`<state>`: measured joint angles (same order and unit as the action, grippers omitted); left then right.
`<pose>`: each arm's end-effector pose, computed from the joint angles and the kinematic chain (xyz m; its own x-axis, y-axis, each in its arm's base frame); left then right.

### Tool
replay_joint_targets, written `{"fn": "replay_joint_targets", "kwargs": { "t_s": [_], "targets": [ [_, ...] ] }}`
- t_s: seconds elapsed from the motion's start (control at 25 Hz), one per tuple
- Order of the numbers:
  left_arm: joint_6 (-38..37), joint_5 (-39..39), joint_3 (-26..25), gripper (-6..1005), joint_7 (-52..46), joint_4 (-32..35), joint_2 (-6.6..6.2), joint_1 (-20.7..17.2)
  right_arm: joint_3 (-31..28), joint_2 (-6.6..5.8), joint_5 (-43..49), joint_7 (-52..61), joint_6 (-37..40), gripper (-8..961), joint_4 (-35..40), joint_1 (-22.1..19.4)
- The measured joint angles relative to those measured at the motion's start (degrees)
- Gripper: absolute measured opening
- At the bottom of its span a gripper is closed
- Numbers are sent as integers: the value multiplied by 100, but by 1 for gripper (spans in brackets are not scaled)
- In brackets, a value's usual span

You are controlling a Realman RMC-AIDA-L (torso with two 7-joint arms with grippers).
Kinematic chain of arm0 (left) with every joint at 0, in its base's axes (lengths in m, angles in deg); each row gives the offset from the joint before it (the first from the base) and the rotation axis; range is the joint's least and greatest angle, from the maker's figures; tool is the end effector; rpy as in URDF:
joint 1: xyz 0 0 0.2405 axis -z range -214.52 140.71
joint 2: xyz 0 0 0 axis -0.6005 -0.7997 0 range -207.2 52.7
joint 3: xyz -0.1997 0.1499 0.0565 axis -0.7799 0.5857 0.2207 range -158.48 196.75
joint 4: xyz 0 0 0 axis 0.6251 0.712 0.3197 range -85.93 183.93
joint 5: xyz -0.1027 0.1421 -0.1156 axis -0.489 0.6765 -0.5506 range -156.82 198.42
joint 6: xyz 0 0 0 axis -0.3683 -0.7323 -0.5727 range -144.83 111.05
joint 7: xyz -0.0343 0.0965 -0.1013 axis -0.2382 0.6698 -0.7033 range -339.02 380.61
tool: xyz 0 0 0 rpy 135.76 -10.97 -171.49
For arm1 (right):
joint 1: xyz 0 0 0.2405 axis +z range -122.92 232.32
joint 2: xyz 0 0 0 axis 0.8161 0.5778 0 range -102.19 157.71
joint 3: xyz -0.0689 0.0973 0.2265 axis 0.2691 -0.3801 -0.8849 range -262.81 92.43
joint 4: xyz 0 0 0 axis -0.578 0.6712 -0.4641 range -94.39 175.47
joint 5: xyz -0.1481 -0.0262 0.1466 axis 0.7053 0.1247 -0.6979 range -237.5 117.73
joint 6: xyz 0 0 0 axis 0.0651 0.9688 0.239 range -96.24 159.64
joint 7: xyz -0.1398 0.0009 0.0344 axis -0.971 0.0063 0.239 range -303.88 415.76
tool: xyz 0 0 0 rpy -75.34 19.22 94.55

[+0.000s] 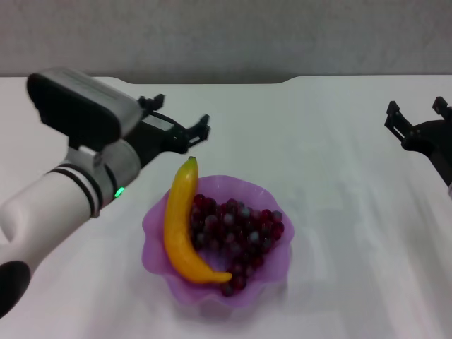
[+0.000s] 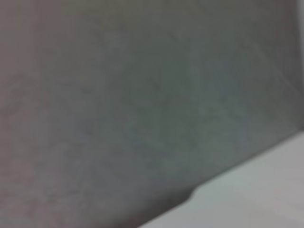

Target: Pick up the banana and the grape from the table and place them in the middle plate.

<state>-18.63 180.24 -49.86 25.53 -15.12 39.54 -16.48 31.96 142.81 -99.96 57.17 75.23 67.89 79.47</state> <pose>-0.1880 0.3896 -0.0441 0.8488 0.1794 0.4974 0.5213 -0.4413 -0.7304 0.3051 0.3804 -0.0075 0.7244 -0.0691 -0.6859 -0.6881 -0.1329 -0.7133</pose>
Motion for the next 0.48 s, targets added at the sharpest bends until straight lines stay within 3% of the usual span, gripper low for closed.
{"fn": "replay_joint_targets", "kwargs": {
  "t_s": [0.2,0.48],
  "targets": [
    [-1309,-507,-62,907,-2,1193,-4,340,-19,0,0,0,0,877,-2,10],
    [-2225,-912,-116,906,-3,2019,7,556,-34,0,0,0,104,877,-17,26]
  ]
}}
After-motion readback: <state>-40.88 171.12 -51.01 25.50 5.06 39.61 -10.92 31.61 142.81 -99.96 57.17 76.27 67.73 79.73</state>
